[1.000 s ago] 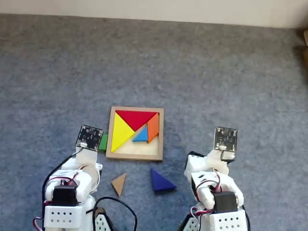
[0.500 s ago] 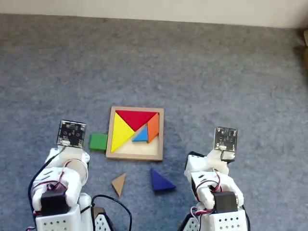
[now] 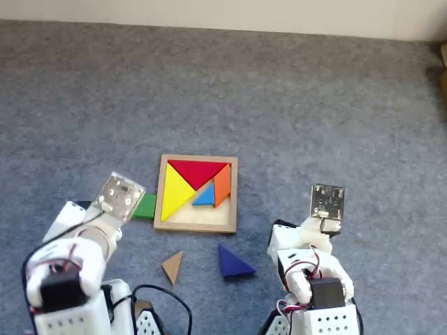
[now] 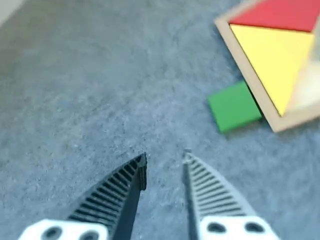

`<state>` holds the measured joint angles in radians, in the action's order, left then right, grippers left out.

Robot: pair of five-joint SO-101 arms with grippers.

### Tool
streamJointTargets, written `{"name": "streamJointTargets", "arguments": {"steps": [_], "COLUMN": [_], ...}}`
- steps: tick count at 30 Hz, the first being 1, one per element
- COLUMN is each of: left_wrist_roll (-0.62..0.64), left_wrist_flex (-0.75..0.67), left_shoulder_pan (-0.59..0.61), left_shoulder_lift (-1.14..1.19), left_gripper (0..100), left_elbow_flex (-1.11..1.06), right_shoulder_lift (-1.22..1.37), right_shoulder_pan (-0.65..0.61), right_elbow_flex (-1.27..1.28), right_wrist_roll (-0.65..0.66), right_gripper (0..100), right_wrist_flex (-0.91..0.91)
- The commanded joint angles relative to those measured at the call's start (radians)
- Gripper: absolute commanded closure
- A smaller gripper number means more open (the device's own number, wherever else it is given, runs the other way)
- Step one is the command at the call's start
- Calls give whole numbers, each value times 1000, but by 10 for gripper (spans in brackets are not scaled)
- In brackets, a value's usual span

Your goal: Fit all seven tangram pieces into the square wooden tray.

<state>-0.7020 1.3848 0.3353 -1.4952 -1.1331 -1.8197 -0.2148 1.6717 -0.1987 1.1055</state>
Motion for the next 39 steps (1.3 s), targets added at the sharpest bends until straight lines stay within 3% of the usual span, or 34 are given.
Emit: {"name": "streamJointTargets", "arguments": {"steps": [1, 9, 17, 36, 39], "left_wrist_roll": [-77, -311, -522, -539, -608], "left_wrist_flex": [-5, -71, -175, -503, -539], "left_shoulder_pan": [5, -82, -125, -231, -231], "left_shoulder_lift": [220, 653, 931, 1211, 1259], "left_gripper": [771, 737, 736, 736, 736], "left_elbow_flex": [139, 271, 311, 312, 312], "right_shoulder_lift": [-16, -16, -16, -16, -16], "right_shoulder_pan": [16, 16, 36, 71, 71], "right_elbow_flex": [120, 120, 120, 120, 120], "right_wrist_roll": [17, 17, 17, 11, 11], "right_gripper": [990, 990, 990, 990, 990], "right_wrist_flex": [-25, -25, -25, -33, -33]}}
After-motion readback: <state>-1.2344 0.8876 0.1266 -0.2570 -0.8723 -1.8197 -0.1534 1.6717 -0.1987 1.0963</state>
